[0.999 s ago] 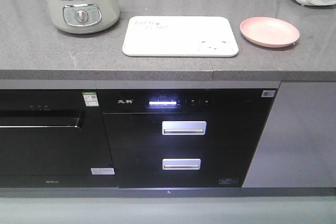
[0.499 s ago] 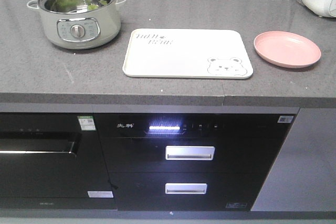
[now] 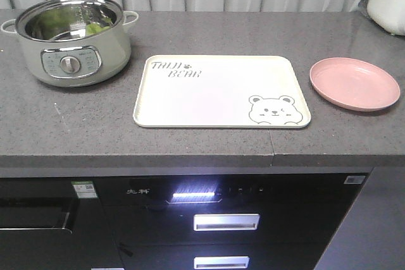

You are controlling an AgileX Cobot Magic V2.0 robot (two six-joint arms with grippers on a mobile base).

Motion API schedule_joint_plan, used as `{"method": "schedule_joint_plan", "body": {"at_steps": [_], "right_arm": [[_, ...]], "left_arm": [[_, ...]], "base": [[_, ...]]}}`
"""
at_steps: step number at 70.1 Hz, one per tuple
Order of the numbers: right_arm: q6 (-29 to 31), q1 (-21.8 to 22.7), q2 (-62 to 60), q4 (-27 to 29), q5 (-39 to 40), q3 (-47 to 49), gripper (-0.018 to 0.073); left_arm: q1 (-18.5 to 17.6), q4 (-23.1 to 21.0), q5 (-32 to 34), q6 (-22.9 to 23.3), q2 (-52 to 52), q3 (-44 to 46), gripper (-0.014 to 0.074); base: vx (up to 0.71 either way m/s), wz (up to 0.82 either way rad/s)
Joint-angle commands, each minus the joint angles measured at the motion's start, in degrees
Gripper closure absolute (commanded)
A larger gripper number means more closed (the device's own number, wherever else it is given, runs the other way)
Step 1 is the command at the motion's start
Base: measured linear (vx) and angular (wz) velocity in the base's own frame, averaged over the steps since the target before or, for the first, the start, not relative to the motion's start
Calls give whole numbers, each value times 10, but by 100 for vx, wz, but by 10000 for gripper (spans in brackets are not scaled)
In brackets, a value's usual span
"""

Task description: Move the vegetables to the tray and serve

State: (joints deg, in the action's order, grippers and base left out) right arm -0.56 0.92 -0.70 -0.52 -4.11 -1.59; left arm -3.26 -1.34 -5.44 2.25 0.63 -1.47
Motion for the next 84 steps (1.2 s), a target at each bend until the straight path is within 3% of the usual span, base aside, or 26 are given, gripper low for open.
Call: {"method": "schedule_joint_plan", "body": {"at_steps": [1,84], "right_arm": [[6,4,-4,-3,45,-9,565],[6,4,-4,-3,45,-9,565]], "left_arm": [[0,-1,44,5,9,-15,602],[0,-1,44,5,9,-15,602]], "base": [[19,-3],[13,-1]]}}
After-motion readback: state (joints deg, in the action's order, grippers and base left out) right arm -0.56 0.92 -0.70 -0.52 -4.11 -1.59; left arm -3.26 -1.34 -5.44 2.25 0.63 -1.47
